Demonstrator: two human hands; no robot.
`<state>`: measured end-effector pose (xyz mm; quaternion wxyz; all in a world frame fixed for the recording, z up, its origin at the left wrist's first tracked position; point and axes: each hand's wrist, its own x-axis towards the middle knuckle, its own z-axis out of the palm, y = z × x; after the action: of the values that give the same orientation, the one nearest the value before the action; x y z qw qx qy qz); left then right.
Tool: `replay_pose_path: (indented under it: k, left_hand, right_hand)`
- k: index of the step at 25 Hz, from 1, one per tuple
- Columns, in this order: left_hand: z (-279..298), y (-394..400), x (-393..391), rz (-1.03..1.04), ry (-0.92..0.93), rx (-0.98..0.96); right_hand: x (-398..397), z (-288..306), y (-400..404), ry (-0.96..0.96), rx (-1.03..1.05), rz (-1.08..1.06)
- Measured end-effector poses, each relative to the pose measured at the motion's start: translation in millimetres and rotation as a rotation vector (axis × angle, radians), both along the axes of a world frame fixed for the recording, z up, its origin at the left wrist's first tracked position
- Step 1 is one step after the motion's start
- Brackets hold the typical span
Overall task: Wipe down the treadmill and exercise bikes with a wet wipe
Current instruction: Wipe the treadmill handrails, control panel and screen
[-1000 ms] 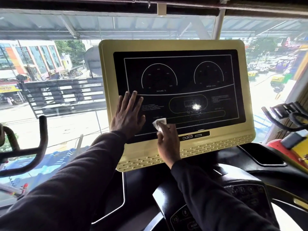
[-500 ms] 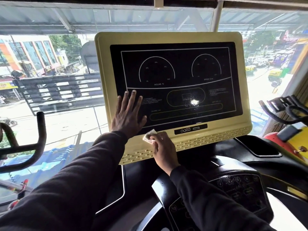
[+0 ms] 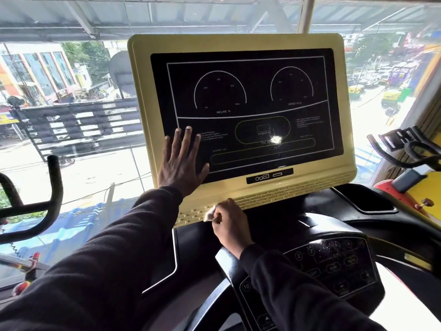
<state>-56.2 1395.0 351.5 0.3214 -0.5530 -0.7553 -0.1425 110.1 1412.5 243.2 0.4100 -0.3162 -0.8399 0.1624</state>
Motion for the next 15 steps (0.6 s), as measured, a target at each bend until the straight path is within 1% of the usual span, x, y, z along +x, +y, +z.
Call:
replay_pose_path:
  k: [2,5,6,7,8,10,11,13,14,15]
  left_hand:
    - [-1.7,-0.2,1.5,0.006,0.0,0.0]
    - [-3.5,1.1,2.7,0.017,0.003,-0.01]
    - [-3.6,1.4,2.6,0.021,0.002,-0.009]
    - [-3.9,1.3,2.6,0.022,0.002,-0.008]
    - [-4.1,1.3,2.6,0.021,0.001,-0.007]
    - [-4.5,1.5,3.6,0.018,-0.002,-0.006]
    - [-5.0,1.4,4.0,0.017,-0.003,-0.008]
    - [-5.8,1.5,4.1,0.017,-0.003,-0.011]
    - [-5.7,1.5,4.1,0.02,-0.002,-0.01]
    - [-5.4,1.5,4.2,0.024,-0.001,-0.012]
  right_hand:
    - [7.0,1.0,5.9,-0.009,-0.038,-0.042]
    - [18.5,6.0,20.7,0.1,-0.255,-0.254]
    - [18.5,6.0,21.5,0.14,-0.284,-0.293]
    - [17.5,5.2,18.3,0.16,-0.259,-0.282]
    - [15.8,3.8,12.6,0.161,-0.181,-0.225]
    - [18.0,0.9,13.5,0.093,0.009,-0.112]
    - [19.8,2.7,20.9,0.094,0.024,-0.116]
    - [23.2,13.6,36.1,0.212,-0.116,-0.266]
    - [22.4,17.1,39.2,0.241,-0.156,-0.321]
    - [20.0,18.6,36.5,0.224,-0.127,-0.301]
